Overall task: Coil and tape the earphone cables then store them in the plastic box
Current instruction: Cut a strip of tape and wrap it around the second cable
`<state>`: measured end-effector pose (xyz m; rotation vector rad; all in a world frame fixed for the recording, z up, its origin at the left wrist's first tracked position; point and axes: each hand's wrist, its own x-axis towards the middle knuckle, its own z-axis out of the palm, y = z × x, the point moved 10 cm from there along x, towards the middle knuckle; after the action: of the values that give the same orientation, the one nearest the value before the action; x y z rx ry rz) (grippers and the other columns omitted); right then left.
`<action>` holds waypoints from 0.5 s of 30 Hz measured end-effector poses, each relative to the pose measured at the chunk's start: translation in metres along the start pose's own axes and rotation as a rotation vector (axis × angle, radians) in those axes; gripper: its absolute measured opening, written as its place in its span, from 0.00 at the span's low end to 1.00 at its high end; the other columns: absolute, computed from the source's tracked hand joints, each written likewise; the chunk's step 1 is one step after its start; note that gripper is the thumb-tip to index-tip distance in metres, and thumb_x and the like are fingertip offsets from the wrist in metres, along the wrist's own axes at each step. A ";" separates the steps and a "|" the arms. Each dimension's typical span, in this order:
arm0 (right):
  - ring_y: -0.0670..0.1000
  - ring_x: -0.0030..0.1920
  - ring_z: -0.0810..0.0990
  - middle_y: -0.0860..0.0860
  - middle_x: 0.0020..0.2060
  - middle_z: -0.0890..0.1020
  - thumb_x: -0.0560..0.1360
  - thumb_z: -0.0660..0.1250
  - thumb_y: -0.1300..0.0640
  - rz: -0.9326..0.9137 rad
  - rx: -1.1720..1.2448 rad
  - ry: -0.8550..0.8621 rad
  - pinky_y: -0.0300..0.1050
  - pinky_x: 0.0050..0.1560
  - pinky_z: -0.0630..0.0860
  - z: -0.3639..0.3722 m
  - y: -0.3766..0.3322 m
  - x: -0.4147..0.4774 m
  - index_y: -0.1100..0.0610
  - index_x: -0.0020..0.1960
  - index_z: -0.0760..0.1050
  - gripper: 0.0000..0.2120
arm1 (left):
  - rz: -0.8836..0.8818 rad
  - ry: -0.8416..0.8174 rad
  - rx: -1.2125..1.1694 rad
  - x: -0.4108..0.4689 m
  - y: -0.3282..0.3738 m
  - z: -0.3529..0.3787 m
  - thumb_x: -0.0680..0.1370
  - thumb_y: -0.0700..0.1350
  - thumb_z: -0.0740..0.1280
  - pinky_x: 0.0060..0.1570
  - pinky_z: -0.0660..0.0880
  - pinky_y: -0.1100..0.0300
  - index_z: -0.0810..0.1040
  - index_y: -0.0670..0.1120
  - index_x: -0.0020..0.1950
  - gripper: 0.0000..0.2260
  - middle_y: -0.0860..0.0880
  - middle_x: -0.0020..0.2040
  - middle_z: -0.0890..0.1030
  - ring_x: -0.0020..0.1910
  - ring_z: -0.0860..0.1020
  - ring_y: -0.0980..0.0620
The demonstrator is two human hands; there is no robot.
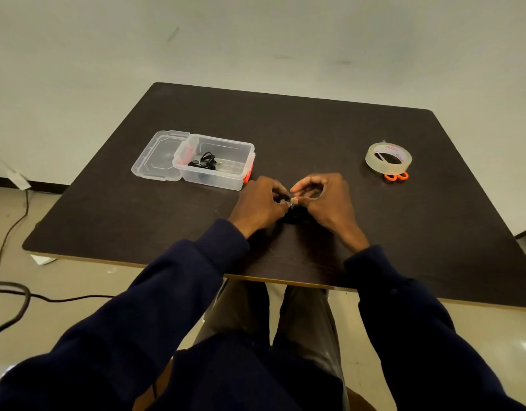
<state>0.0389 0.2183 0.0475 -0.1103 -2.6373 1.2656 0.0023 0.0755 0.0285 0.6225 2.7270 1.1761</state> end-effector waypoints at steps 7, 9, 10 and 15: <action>0.39 0.41 0.84 0.41 0.38 0.84 0.68 0.81 0.62 -0.070 -0.042 0.061 0.31 0.41 0.80 0.004 0.000 -0.002 0.49 0.44 0.84 0.11 | 0.000 0.057 -0.105 -0.006 -0.005 -0.004 0.78 0.43 0.74 0.49 0.76 0.68 0.86 0.47 0.58 0.09 0.50 0.52 0.86 0.49 0.81 0.59; 0.38 0.42 0.83 0.40 0.39 0.83 0.69 0.80 0.62 -0.092 -0.054 0.068 0.30 0.43 0.80 0.006 -0.002 -0.002 0.50 0.46 0.83 0.10 | 0.010 0.062 -0.108 -0.007 -0.005 -0.005 0.79 0.44 0.73 0.49 0.75 0.68 0.86 0.47 0.58 0.08 0.50 0.52 0.87 0.49 0.81 0.59; 0.38 0.43 0.82 0.40 0.41 0.83 0.70 0.80 0.62 -0.108 -0.073 0.071 0.30 0.44 0.80 0.007 -0.003 -0.003 0.50 0.48 0.83 0.11 | 0.014 0.061 -0.108 -0.007 -0.005 -0.005 0.80 0.44 0.72 0.50 0.76 0.67 0.86 0.47 0.58 0.08 0.50 0.52 0.87 0.49 0.81 0.59; 0.42 0.52 0.78 0.47 0.54 0.82 0.71 0.79 0.58 -0.148 -0.208 0.142 0.38 0.54 0.77 0.004 -0.010 -0.009 0.53 0.59 0.80 0.18 | -0.008 0.055 -0.118 -0.005 -0.007 -0.004 0.82 0.43 0.69 0.56 0.79 0.59 0.87 0.46 0.54 0.07 0.51 0.49 0.87 0.50 0.83 0.57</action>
<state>0.0473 0.2075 0.0508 -0.0355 -2.5929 0.9009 0.0032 0.0666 0.0256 0.5722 2.6769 1.3603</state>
